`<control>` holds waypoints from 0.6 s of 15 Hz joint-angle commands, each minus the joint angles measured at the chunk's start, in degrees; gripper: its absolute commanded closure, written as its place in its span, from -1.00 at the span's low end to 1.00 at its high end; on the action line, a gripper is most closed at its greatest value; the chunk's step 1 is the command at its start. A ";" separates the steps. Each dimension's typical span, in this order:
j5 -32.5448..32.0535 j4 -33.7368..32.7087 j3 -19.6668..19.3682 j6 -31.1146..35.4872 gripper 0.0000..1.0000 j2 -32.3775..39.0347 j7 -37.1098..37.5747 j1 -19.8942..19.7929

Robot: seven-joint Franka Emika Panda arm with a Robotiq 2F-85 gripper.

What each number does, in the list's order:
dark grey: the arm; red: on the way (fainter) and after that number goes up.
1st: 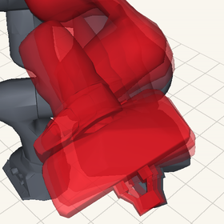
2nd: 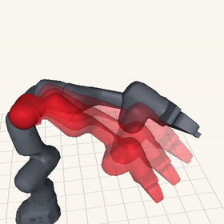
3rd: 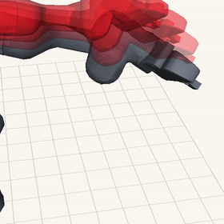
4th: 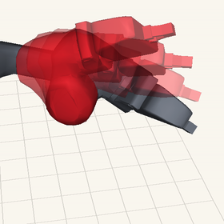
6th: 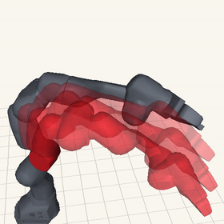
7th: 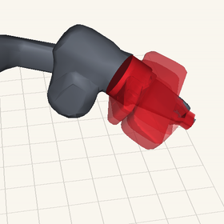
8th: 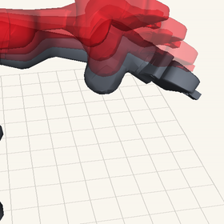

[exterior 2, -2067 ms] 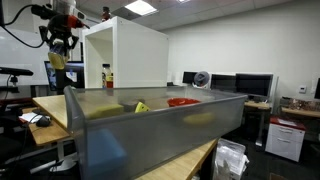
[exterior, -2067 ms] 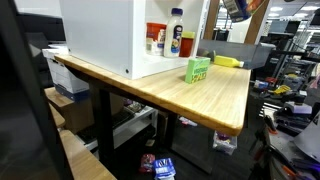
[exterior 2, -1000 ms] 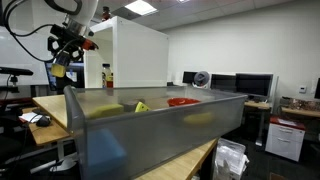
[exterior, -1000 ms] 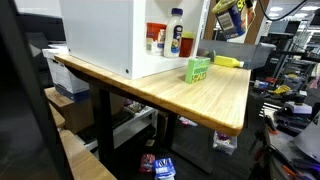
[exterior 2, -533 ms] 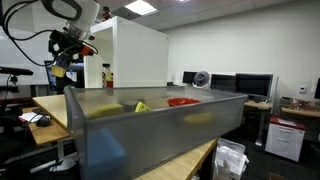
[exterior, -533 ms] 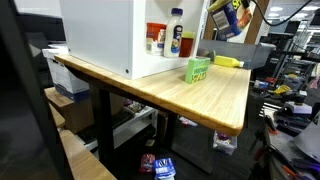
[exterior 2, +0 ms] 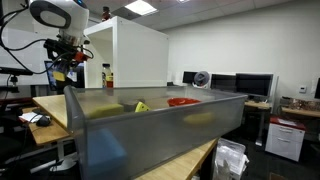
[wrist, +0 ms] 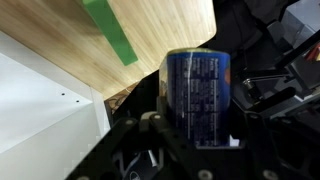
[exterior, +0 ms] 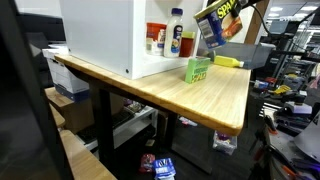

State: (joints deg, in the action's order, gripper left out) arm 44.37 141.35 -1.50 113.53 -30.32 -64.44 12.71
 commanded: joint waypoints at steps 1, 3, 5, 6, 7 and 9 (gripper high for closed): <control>4.16 2.92 2.24 5.54 0.40 -2.95 2.35 -1.01; 5.70 3.40 2.65 7.90 0.40 -3.17 4.88 -1.22; 7.44 3.82 3.06 10.68 0.40 -3.50 7.35 -1.24; 8.14 3.98 3.50 12.51 0.40 -3.71 8.67 -1.26; 8.94 4.21 4.22 14.91 0.40 -3.99 9.95 -1.18; 10.03 4.67 5.42 19.21 0.40 -4.21 12.05 -0.83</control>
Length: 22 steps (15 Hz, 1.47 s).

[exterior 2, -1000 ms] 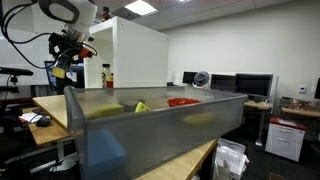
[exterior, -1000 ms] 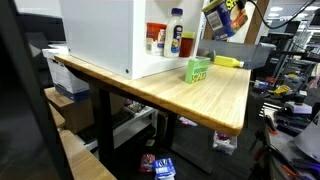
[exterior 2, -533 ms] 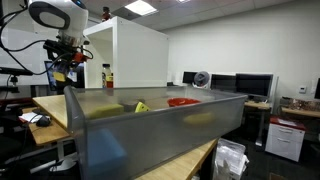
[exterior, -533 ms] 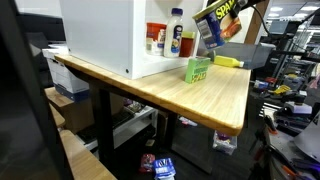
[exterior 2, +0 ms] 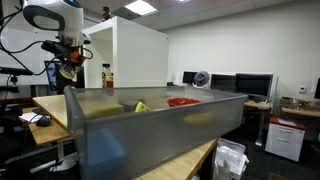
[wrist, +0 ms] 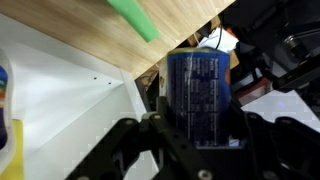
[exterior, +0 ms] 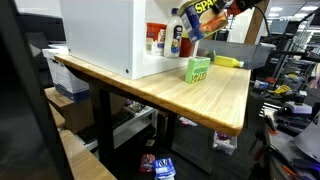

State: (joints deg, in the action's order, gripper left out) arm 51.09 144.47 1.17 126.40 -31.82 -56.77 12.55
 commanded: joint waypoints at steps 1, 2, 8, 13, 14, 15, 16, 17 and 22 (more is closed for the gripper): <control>3.63 1.76 3.32 8.32 0.40 -2.76 5.33 -0.43; 3.88 2.04 4.27 11.22 0.40 -2.87 6.75 -0.12; 0.98 5.69 10.55 28.12 0.40 -3.56 15.36 2.16; -6.86 8.85 13.89 38.83 0.40 -3.32 26.93 3.08; -8.90 9.37 13.92 39.97 0.40 -3.23 29.27 3.37; -11.71 9.93 14.20 41.31 0.40 -3.14 32.57 3.33; -14.32 10.47 13.99 42.08 0.40 -3.15 35.46 3.66; -16.86 10.82 14.08 42.65 0.40 -3.10 38.33 3.60; -29.15 10.65 14.62 40.63 0.40 -2.87 51.95 2.55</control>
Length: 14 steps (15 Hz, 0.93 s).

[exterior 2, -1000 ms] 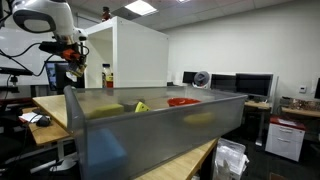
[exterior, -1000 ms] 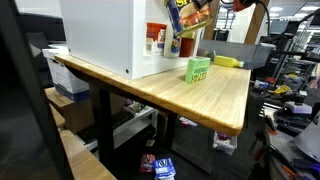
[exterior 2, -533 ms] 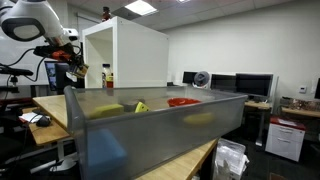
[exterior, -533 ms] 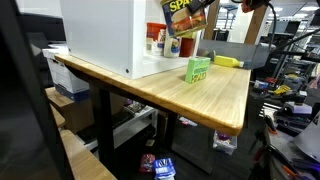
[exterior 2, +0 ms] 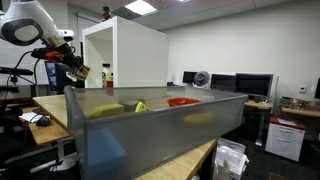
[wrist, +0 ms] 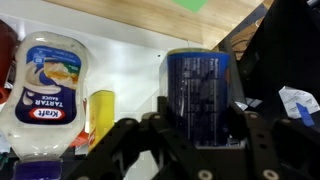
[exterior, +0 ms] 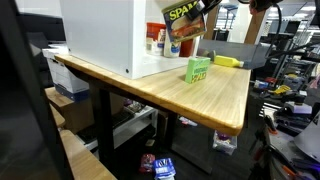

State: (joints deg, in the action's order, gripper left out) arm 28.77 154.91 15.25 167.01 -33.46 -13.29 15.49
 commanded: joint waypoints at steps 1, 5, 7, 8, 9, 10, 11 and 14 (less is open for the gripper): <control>-8.54 -0.04 0.74 -0.41 0.40 -1.19 10.39 -0.47; -13.97 -1.17 1.37 -0.67 0.40 -0.27 16.25 -0.50; -15.95 -1.56 1.94 -0.44 0.40 0.09 18.33 -1.18; -16.84 -1.84 2.18 -0.72 0.40 0.23 19.18 -1.54; -17.50 -2.12 2.21 -0.90 0.40 0.37 19.98 -1.57; -17.89 -2.70 2.01 -1.56 0.40 0.69 20.46 -1.33; -18.50 -3.21 2.03 -2.08 0.40 0.93 21.12 -1.35; -19.15 -4.06 2.07 -2.90 0.40 1.11 21.81 -1.41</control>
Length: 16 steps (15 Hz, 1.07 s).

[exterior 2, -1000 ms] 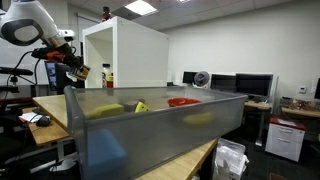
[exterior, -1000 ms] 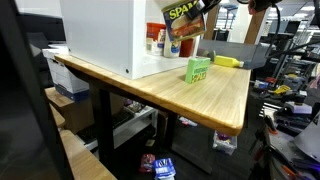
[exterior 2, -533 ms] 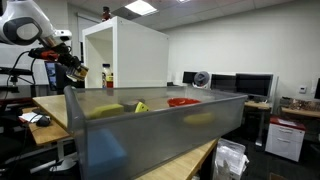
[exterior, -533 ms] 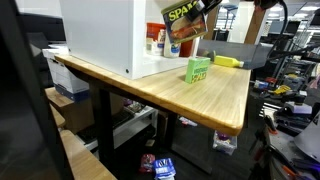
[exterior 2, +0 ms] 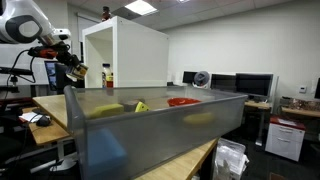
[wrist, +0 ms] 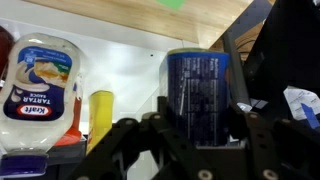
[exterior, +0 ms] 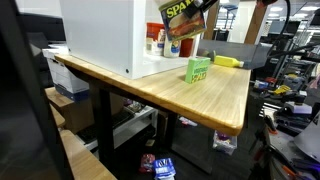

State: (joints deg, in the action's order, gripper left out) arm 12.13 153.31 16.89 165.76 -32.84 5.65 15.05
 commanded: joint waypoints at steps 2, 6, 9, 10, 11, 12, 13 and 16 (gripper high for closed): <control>-3.13 -2.97 0.62 -2.18 0.40 0.60 3.40 -1.34; -4.17 -3.47 1.94 -2.75 0.40 0.02 5.71 -2.34; -4.87 -3.85 2.89 -2.51 0.40 0.01 7.26 -3.28; -5.08 -3.95 3.24 -2.48 0.40 -0.02 7.72 -3.64; -5.19 -4.05 3.45 -2.56 0.40 -0.05 8.06 -3.86; -5.47 -4.11 3.83 -2.56 0.40 -0.11 8.49 -4.31; -5.63 -4.17 3.98 -2.63 0.40 -0.14 8.75 -4.45; -6.34 -4.34 4.79 -2.81 0.40 -0.24 9.83 -5.50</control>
State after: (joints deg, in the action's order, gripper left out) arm 8.19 150.22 20.36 163.61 -32.57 12.30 11.49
